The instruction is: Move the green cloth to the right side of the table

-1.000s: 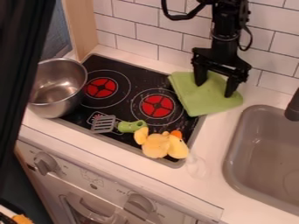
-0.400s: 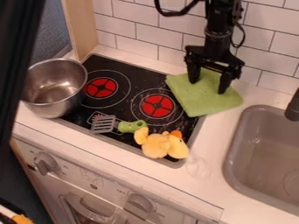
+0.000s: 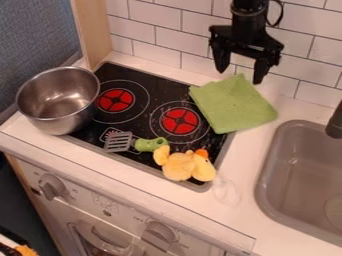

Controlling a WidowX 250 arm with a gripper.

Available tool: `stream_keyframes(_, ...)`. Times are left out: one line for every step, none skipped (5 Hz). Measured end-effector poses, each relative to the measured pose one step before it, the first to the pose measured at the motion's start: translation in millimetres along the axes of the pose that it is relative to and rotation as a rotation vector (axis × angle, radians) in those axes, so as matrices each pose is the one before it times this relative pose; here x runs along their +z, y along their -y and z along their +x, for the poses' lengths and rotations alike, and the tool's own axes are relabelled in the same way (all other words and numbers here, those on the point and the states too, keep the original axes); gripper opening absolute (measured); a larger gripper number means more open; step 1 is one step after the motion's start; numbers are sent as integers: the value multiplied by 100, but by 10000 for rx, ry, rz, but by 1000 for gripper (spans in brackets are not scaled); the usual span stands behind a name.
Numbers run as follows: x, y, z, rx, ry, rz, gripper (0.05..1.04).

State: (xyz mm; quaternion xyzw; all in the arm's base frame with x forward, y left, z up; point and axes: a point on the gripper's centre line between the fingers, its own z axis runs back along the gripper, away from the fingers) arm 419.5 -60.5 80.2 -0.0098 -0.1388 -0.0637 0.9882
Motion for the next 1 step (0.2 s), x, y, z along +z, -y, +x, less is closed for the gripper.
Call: stream_keyframes(2130, 57, 248, -141, 659, -42, 999)
